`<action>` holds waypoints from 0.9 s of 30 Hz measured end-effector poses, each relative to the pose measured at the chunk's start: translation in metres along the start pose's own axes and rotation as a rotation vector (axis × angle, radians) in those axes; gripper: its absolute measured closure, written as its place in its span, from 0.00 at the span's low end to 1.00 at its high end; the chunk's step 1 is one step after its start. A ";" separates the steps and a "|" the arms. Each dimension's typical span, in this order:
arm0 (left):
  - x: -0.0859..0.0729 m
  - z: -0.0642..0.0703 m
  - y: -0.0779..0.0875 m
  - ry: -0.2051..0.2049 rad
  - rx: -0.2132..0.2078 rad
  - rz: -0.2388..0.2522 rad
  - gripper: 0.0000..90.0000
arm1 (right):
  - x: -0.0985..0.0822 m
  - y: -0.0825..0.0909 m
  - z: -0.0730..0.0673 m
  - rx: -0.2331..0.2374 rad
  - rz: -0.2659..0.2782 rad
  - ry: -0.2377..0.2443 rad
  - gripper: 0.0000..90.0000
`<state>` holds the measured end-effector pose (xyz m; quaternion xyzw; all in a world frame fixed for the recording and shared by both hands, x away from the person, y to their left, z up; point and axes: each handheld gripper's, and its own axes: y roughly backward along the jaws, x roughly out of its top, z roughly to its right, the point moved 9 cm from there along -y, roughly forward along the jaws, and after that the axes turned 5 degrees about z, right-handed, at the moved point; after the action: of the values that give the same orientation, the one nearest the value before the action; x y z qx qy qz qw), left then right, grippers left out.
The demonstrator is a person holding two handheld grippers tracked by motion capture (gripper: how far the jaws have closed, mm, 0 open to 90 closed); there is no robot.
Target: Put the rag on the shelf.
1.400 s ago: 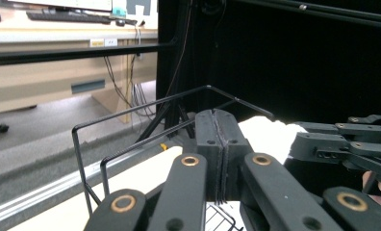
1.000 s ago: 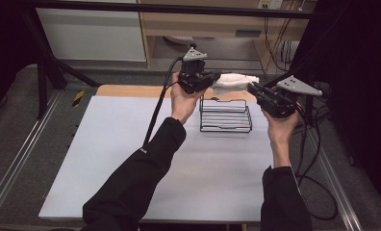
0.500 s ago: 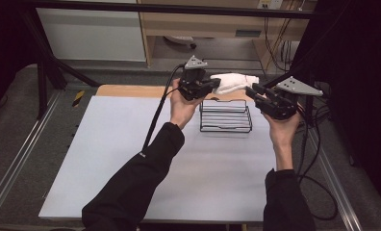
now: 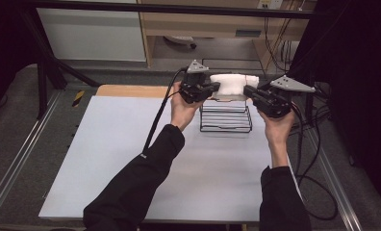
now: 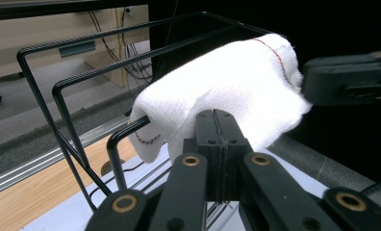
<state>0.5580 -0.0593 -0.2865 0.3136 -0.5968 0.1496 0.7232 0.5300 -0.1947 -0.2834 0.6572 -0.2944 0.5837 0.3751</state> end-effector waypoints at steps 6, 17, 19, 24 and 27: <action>-0.009 -0.001 -0.002 -0.011 0.007 -0.014 0.99 | -0.013 -0.009 0.006 -0.027 -0.032 -0.007 0.97; -0.012 -0.002 -0.003 -0.018 0.014 -0.008 0.99 | -0.017 -0.015 0.008 -0.045 -0.033 -0.003 0.96; -0.011 -0.002 -0.001 -0.022 0.013 -0.003 0.99 | -0.015 -0.013 0.006 -0.040 -0.024 0.002 0.95; -0.013 -0.002 0.009 -0.033 0.008 0.006 0.99 | -0.009 -0.003 0.001 -0.020 -0.001 -0.002 0.87; -0.015 -0.003 0.017 -0.036 0.003 0.016 0.95 | -0.007 0.002 -0.002 -0.010 0.006 -0.006 0.79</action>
<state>0.5462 -0.0422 -0.2961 0.3127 -0.6119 0.1507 0.7107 0.5261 -0.1947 -0.2894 0.6562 -0.3006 0.5813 0.3755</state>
